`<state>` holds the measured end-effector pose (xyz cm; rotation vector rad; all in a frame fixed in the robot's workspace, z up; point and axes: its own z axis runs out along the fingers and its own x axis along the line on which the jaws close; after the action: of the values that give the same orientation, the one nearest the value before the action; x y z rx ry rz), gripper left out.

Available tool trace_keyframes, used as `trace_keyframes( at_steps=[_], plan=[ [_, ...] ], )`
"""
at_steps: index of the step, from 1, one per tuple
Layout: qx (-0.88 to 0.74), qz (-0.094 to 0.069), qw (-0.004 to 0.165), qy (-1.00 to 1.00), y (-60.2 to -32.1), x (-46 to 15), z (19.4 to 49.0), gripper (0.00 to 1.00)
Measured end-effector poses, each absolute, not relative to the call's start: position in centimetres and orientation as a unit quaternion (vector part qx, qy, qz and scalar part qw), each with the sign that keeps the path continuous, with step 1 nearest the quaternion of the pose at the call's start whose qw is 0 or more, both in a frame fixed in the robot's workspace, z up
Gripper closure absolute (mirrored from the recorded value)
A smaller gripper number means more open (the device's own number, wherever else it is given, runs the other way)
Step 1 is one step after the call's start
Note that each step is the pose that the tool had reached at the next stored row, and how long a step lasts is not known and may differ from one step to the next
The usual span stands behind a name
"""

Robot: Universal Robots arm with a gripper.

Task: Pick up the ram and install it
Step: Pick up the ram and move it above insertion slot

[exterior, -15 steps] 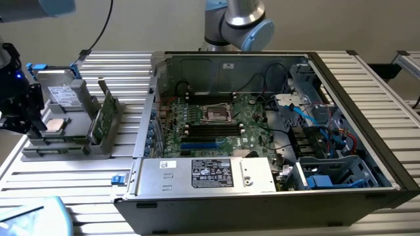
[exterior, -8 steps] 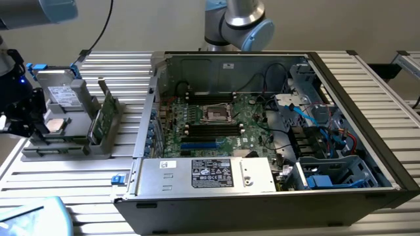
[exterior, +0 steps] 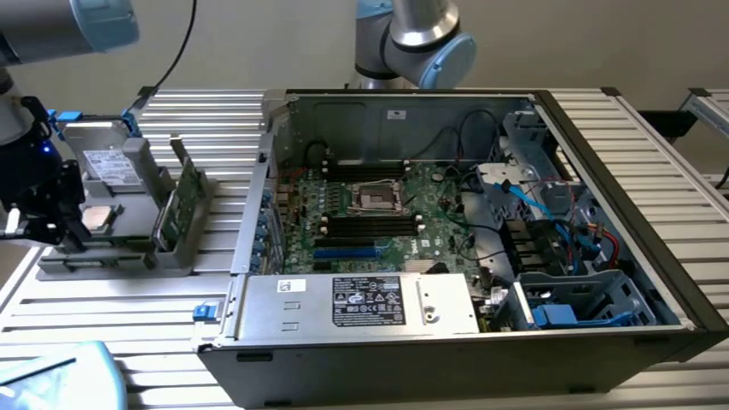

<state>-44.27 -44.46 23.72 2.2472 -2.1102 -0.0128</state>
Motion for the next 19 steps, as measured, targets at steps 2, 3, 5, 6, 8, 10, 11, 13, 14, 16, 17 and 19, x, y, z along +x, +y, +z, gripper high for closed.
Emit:
trace_keyframes(
  at_steps=[2, 3, 5, 6, 8, 10, 11, 13, 14, 16, 17, 19],
  plan=[
    [0.731, -0.004, 0.029, -0.682, -44.5, -44.3, 23.4, 0.69],
    [0.732, -0.004, 0.029, -0.680, -44.5, -44.3, 23.3, 0.69],
    [0.735, -0.003, 0.029, -0.678, -44.5, -44.3, 23.0, 0.69],
    [0.736, -0.003, 0.028, -0.677, -44.5, -44.2, 22.8, 0.69],
    [0.738, -0.003, 0.028, -0.674, -44.6, -44.2, 22.5, 0.69],
    [0.740, -0.002, 0.027, -0.672, -44.6, -44.2, 22.2, 0.69],
    [0.741, -0.002, 0.027, -0.671, -44.6, -44.2, 22.1, 0.69],
    [0.742, -0.002, 0.027, -0.669, -44.6, -44.2, 21.8, 0.69],
    [0.743, -0.001, 0.026, -0.669, -44.7, -44.2, 21.7, 0.69],
    [0.744, -0.001, 0.026, -0.667, -44.7, -44.2, 21.4, 0.69],
    [0.745, -0.001, 0.025, -0.666, -44.7, -44.2, 21.2, 0.69],
    [0.746, 0.000, 0.025, -0.665, -44.8, -44.1, 21.0, 0.69]
  ],
)
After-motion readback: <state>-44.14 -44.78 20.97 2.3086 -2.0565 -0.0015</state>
